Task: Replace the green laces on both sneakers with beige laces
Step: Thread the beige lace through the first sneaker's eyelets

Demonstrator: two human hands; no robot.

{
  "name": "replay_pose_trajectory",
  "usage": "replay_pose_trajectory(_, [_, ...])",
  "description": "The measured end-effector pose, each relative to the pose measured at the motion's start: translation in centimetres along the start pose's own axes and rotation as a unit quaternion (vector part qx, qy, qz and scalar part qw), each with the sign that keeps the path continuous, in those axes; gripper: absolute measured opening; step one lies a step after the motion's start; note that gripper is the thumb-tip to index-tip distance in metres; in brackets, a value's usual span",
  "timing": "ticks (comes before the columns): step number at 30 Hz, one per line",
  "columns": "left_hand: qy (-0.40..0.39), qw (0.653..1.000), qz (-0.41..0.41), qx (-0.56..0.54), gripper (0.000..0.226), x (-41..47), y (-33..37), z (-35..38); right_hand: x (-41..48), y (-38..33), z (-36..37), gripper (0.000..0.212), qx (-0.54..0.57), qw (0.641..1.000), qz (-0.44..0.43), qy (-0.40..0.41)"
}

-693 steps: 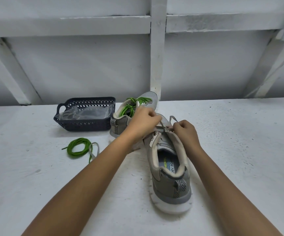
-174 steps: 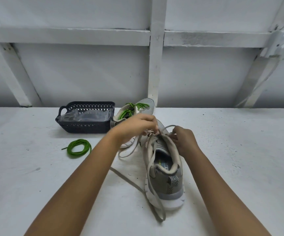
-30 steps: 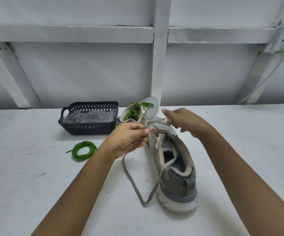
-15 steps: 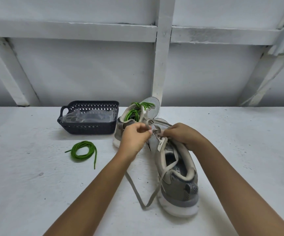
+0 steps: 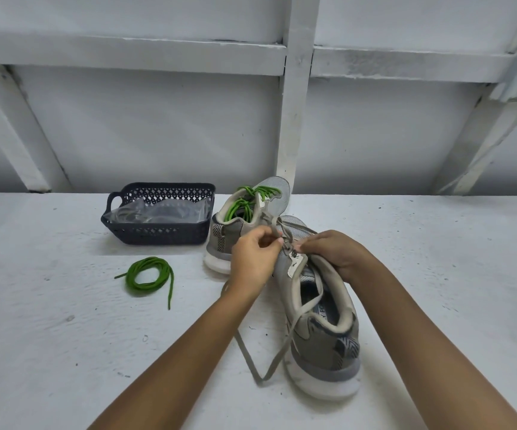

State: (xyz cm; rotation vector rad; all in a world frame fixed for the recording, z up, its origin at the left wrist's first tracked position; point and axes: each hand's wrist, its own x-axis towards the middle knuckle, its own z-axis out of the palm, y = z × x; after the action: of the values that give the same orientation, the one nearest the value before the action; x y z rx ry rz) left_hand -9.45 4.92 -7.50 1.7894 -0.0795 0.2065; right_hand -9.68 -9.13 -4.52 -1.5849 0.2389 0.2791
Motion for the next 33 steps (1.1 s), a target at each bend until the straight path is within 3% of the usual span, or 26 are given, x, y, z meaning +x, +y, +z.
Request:
replay_pose_trajectory(8, [0.007, 0.995, 0.056, 0.083, 0.015, -1.3, 0.2, 0.2, 0.1, 0.2, -0.1, 0.018, -0.008, 1.0, -0.005, 0.002])
replay_pose_trajectory(12, [-0.012, 0.993, 0.035, 0.11, 0.006, -1.2, 0.1, 0.1, 0.1, 0.2, 0.0, 0.016, -0.02, 1.0, 0.001, -0.001])
replay_pose_trajectory(17, [-0.064, 0.987, 0.004, 0.149, 0.02, -1.1, 0.4, -0.4, 0.1, 0.4, -0.1, 0.021, -0.102, 0.994, -0.029, -0.002])
replay_pose_trajectory(21, [-0.093, 0.988, -0.01, 0.12, 0.058, -2.2, 1.5, -0.5, 0.2, 0.5, 0.0, 0.013, -0.166, 0.985, -0.035, -0.003])
replay_pose_trajectory(23, [-0.119, 0.987, -0.019, 0.109, 0.046, -3.2, 2.4, -0.3, 0.0, 0.5, 0.0, 0.015, -0.179, 0.983, -0.042, 0.0])
replay_pose_trajectory(24, [-0.15, 0.98, -0.025, 0.131, 0.04, -3.8, 2.7, -0.2, -0.1, 0.5, 0.0, 0.017, -0.164, 0.986, -0.043, -0.004])
replay_pose_trajectory(26, [-0.181, 0.966, -0.059, 0.177, 0.071, -4.5, 2.9, 0.1, -0.2, 0.5, -0.1, 0.021, -0.136, 0.99, -0.045, -0.009])
replay_pose_trajectory(27, [-0.174, 0.968, -0.065, 0.169, 0.077, -4.7, 2.9, 0.3, -0.3, 0.5, -0.2, 0.021, -0.13, 0.991, -0.044, -0.006])
replay_pose_trajectory(33, [-0.096, 0.988, -0.091, 0.079, 0.056, -5.5, 2.7, 1.0, -1.1, 0.4, -2.2, 0.021, 0.066, 0.996, -0.057, -0.004])
